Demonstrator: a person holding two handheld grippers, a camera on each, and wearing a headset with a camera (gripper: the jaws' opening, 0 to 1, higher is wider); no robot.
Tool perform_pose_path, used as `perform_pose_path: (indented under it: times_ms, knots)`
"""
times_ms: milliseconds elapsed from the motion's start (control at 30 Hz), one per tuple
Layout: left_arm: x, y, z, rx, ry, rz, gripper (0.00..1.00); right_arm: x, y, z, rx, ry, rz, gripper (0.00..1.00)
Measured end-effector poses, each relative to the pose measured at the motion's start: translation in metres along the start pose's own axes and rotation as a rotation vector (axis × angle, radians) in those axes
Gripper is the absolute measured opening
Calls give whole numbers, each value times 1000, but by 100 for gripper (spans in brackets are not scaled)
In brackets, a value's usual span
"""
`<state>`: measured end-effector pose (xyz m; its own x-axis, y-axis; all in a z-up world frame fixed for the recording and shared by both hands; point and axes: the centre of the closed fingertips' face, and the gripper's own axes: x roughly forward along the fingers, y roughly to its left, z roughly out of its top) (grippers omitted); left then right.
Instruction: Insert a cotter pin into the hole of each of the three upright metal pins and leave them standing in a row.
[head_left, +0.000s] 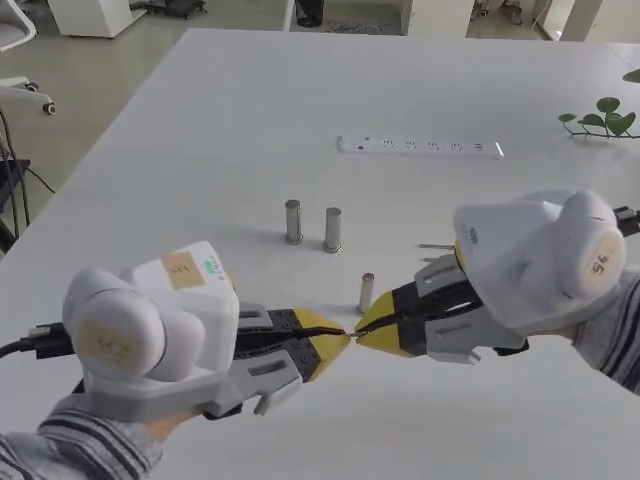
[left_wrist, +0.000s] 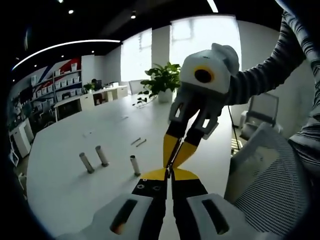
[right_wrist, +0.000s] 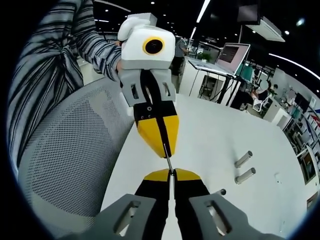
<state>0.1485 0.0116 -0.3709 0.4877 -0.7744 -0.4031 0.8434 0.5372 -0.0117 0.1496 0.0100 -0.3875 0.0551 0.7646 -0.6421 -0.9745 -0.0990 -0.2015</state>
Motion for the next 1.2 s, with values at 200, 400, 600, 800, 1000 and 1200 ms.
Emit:
perform_pose_path:
  times_ms: [200, 400, 600, 800, 1000, 1200]
  knots:
    - [2, 3, -1, 7, -2, 17, 0, 1, -1, -3, -39, 32, -9, 0]
    - [5, 10, -2, -2, 3, 56, 1, 1, -7, -11, -51, 75, -32, 0]
    - [7, 19, -7, -32, 0, 97, 8, -2, -20, -30, -22, 151, -75, 0]
    - [12, 25, -11, -64, -18, 132, 13, -4, -32, -43, -15, 206, -106, 0]
    - [19, 40, -20, -72, 1, 205, 19, -6, -46, -58, 13, 254, -148, 0]
    - [25, 49, -28, -94, 8, 238, 21, -8, -56, -71, 95, 275, -178, 0]
